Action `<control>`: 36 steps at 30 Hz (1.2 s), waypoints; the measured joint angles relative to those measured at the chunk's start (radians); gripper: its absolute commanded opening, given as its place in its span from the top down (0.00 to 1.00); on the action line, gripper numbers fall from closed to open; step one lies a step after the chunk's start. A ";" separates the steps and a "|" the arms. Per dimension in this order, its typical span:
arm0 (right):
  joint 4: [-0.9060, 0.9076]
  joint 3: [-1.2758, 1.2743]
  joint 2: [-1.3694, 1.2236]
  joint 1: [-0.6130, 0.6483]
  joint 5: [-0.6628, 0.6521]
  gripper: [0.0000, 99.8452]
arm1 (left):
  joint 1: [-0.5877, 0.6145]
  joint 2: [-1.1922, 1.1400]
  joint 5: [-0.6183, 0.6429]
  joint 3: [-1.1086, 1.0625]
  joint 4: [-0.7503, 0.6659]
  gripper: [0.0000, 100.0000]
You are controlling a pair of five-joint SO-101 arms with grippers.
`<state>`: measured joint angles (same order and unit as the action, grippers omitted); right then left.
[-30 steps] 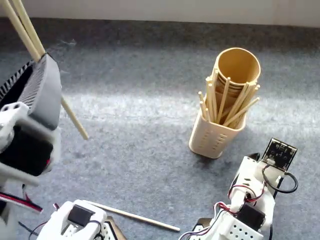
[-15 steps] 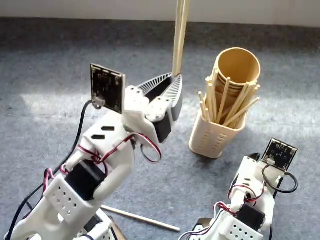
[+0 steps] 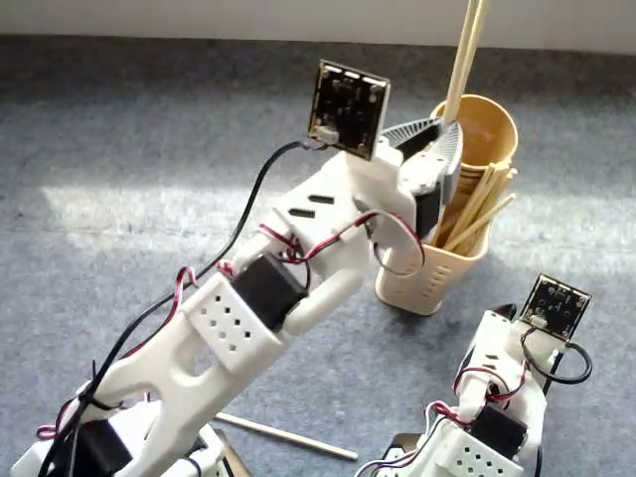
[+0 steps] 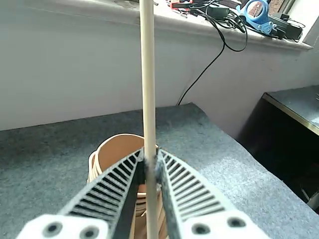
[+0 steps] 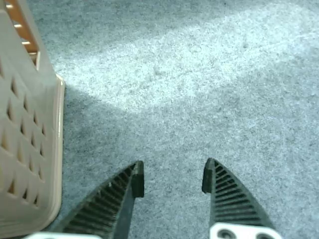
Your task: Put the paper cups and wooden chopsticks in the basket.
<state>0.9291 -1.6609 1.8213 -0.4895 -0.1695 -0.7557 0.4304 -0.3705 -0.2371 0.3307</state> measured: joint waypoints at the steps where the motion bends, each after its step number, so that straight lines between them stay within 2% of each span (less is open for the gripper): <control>1: 0.000 0.000 0.000 0.000 0.000 0.80 | 0.000 -0.037 -0.008 0.025 0.000 0.99; 4: 0.000 0.000 0.000 0.000 0.000 0.80 | -0.025 -0.137 -0.087 0.069 -0.023 0.99; 8: 0.000 0.000 0.000 0.000 0.000 0.80 | -0.083 -0.222 -0.218 0.077 -0.121 0.99; 13: 0.000 0.000 0.000 0.000 0.000 0.80 | -0.084 -0.284 -0.258 0.069 -0.212 0.99; 19: 0.000 0.000 0.000 0.000 0.000 0.80 | -0.032 -0.295 -0.345 -0.075 -0.477 0.99; 25: 0.000 0.000 0.000 0.000 0.000 0.80 | -0.040 -0.295 -0.437 -0.325 -0.779 0.99; 29: 0.000 0.000 0.000 0.000 0.000 0.80 | -0.032 -0.290 -0.454 -0.462 -0.974 0.99; 36: 0.000 0.000 0.000 0.000 0.000 0.80 | 0.005 -0.279 -0.454 -0.532 -1.053 0.99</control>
<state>0.9291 -1.6609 1.8213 -0.4895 -0.1695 -0.7511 0.1511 -0.8247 -0.7695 -0.7219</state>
